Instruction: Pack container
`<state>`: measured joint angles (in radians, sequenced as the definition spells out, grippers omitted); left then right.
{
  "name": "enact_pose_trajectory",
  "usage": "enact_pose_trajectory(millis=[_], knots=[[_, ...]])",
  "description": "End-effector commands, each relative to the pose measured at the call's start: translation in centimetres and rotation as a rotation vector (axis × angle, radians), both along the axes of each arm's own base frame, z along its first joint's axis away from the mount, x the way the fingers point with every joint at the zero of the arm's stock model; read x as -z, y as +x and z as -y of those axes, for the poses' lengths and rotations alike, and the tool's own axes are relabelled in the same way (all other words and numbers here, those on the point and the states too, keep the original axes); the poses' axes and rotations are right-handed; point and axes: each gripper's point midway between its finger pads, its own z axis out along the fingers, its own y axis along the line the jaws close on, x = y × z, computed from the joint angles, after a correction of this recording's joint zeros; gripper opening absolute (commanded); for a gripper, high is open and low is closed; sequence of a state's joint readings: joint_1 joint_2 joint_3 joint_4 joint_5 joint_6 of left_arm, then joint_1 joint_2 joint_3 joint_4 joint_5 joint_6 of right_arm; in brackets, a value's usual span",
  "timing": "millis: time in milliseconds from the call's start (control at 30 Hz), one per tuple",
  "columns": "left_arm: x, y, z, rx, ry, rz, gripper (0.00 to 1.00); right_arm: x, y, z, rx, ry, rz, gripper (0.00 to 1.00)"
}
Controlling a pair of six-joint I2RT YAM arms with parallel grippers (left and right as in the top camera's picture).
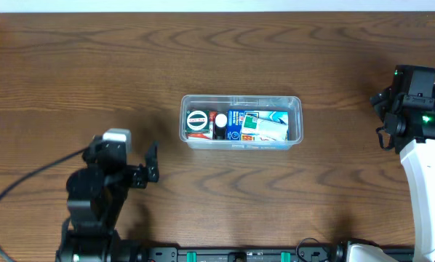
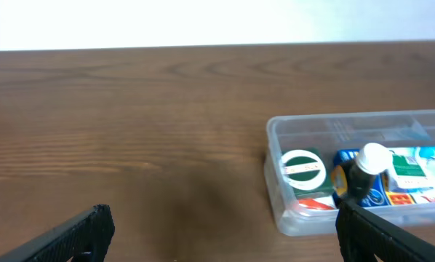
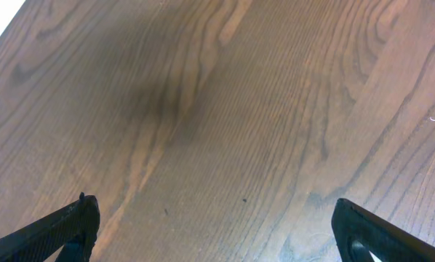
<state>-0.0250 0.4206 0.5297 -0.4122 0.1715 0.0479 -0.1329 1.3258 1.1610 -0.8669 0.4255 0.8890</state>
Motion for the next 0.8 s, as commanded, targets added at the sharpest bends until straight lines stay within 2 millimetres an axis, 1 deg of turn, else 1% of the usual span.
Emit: enact_pose_trajectory(millis=[0, 133, 267, 367, 533, 767], knots=[[-0.4, -0.5, -0.8, -0.029, -0.016, 0.083, 0.98, -0.3, -0.1, 0.4, 0.024, -0.006, 0.011, 0.99], [-0.9, -0.5, -1.5, -0.058, -0.013, 0.205, 0.98, -0.3, -0.1, 0.4, 0.024, -0.006, 0.011, 0.99], [-1.2, -0.2, -1.3, -0.04, -0.014, 0.316, 0.98, -0.3, -0.1, 0.4, 0.024, -0.006, 0.011, 0.99], [-0.9, 0.1, -1.2, -0.037, -0.011, 0.377, 0.98, -0.3, -0.1, 0.4, 0.024, -0.006, 0.011, 0.99], [0.1, 0.4, -0.9, -0.016, -0.012, 0.44, 0.98, -0.3, -0.1, 0.4, 0.024, -0.006, 0.011, 0.99], [1.0, 0.1, -0.8, -0.009, -0.012, 0.459, 0.98, -0.3, -0.1, 0.4, 0.024, -0.006, 0.011, 0.99]])
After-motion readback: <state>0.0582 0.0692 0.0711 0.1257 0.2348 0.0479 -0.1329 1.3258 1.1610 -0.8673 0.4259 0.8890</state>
